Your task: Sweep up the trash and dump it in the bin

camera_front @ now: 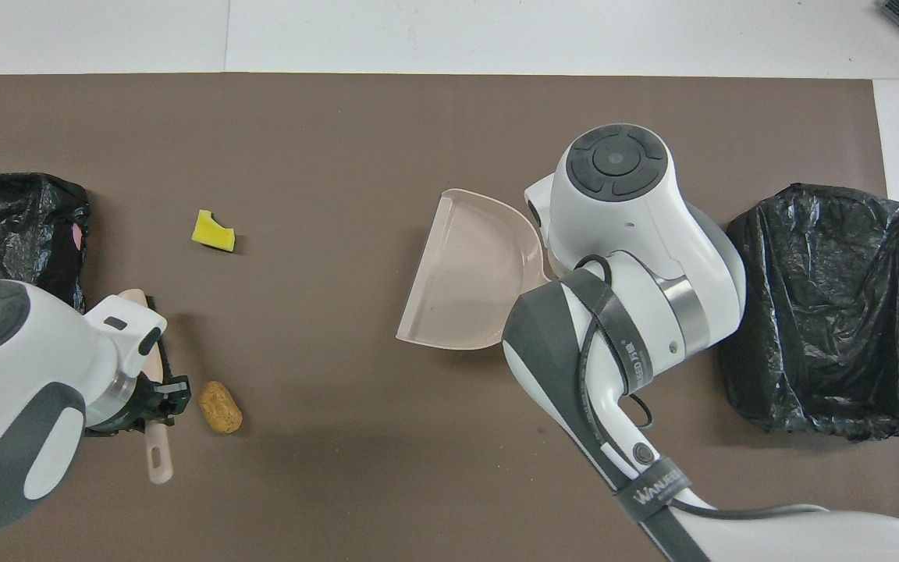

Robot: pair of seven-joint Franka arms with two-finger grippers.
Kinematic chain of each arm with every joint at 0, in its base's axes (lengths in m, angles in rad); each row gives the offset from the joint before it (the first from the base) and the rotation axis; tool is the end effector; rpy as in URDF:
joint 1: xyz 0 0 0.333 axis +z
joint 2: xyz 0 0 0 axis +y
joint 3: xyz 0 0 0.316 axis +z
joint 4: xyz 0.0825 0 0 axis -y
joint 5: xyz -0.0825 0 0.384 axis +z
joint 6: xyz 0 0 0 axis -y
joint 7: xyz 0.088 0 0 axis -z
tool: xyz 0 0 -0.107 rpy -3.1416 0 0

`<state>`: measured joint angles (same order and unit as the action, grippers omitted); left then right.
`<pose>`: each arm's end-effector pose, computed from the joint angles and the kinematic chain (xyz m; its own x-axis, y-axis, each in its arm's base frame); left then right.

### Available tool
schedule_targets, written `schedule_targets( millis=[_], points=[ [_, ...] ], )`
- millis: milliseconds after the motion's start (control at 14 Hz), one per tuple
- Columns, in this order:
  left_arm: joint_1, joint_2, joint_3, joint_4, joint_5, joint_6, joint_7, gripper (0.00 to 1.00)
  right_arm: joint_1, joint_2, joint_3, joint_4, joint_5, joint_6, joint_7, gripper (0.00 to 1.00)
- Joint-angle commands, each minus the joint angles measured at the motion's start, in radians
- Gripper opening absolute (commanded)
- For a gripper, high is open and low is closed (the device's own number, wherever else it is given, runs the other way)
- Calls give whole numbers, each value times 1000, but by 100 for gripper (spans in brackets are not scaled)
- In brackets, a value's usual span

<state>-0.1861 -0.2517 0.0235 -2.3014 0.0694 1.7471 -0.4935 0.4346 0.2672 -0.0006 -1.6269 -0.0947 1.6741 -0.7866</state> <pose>0.4276 -0.0636 0.4276 0.9191 0.3152 -0.2364 0.2743 -0.9426 -0.1904 0.5627 0.2507 0.4490 0.3067 0.9265 -0.2180 0.9388 -0.3322 -0.0914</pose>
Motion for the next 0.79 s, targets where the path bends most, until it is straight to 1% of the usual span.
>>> schedule_targets(
  millis=[0, 71, 143, 286, 429, 643, 714],
  points=[
    [111, -50, -14, -58, 65, 11, 82, 0, 16, -74, 7, -123, -27, 79, 20, 0],
    [132, -72, -14, -90, 79, 26, 92, 0, 45, -66, 5, -137, -30, 94, 27, 0],
    [132, -84, -14, -119, 85, 40, 92, 0, 55, -60, 5, -145, -37, 98, 42, 0],
    [128, -80, -16, -142, 87, 37, 90, 0, 67, -57, 8, -156, -34, 99, 90, 0],
    [125, -72, -16, -176, 92, 46, 87, 0, 107, -48, 8, -165, -33, 107, 145, 0],
    [108, -63, -22, -182, 90, 51, 63, 0, 118, -22, 7, -176, -34, 113, 145, 0],
    [70, -63, -22, -181, 90, 54, 47, 0, 118, -20, 7, -179, -33, 121, 144, 0]
  ],
)
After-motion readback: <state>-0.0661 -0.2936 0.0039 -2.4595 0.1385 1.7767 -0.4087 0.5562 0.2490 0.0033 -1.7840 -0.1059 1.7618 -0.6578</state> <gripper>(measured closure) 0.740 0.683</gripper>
